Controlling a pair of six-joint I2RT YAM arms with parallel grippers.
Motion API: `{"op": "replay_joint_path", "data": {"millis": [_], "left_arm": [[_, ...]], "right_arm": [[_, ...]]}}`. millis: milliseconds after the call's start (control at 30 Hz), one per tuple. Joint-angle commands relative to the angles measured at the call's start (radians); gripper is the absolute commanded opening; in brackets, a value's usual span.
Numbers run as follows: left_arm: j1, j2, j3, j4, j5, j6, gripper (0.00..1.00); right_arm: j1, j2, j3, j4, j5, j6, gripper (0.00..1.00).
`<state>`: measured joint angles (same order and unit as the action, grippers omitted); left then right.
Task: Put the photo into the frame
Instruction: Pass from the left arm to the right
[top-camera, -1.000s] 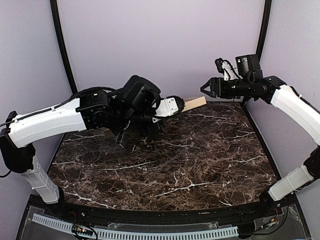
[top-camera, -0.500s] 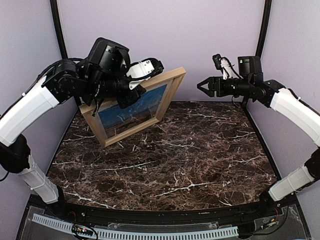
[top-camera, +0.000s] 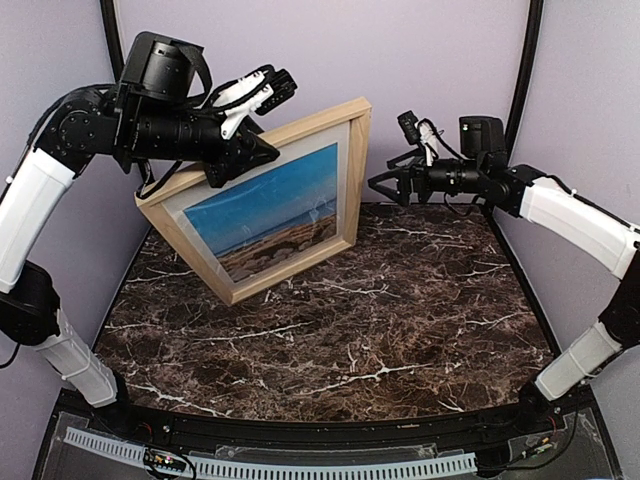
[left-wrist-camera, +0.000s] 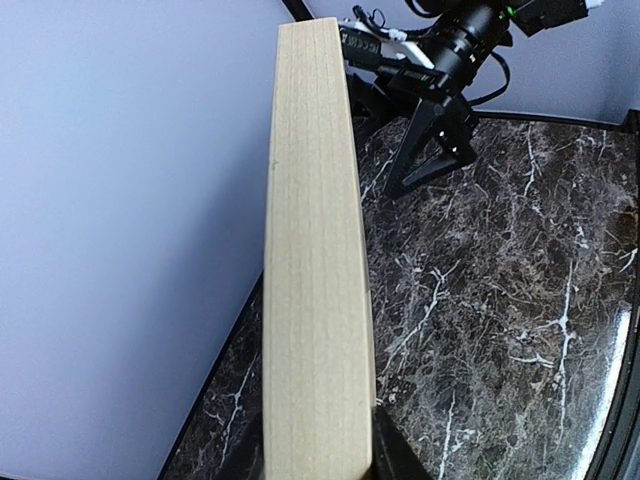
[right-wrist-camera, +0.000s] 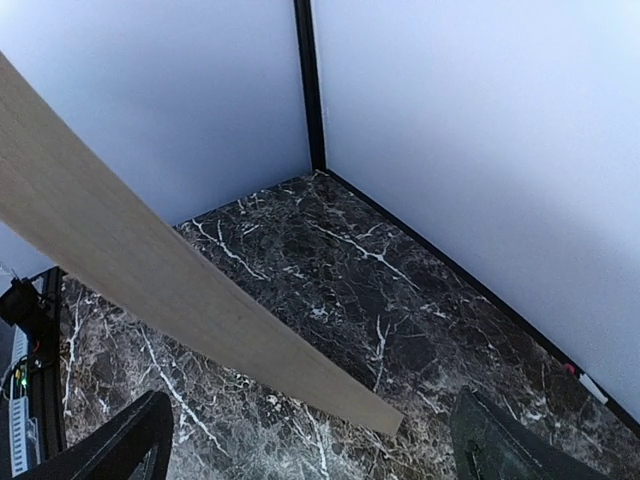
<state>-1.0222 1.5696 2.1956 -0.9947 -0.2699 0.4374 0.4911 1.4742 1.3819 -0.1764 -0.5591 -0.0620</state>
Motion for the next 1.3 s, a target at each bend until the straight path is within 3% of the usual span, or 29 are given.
{"op": "replay_joint_path", "data": {"millis": [0,267,667,867,1033,1167,1267], "left_arm": [[0.014,-0.055,0.098,0.142,0.061,0.015,0.00],[0.045,-0.069,0.107,0.144,0.186,-0.023,0.00],[0.130,-0.092,0.049,0.182,0.326,-0.074,0.00],[0.169,-0.111,-0.002,0.219,0.316,-0.087,0.00],[0.190,-0.143,-0.092,0.284,0.295,-0.095,0.00],[0.201,-0.155,-0.137,0.326,0.244,-0.098,0.05],[0.206,-0.170,-0.187,0.385,0.200,-0.099,0.21]], "right_arm": [[0.021,0.014,0.054,0.054,-0.113,-0.116,0.98],[0.051,0.053,0.098,0.012,-0.212,-0.230,0.90],[0.081,0.106,0.167,-0.092,-0.324,-0.261,0.40],[0.079,0.075,0.122,-0.074,-0.319,-0.254,0.28],[0.079,0.069,0.110,-0.069,-0.339,-0.243,0.05],[0.074,0.053,0.075,-0.026,-0.339,-0.212,0.00],[0.065,0.032,0.043,0.021,-0.348,-0.176,0.00]]}}
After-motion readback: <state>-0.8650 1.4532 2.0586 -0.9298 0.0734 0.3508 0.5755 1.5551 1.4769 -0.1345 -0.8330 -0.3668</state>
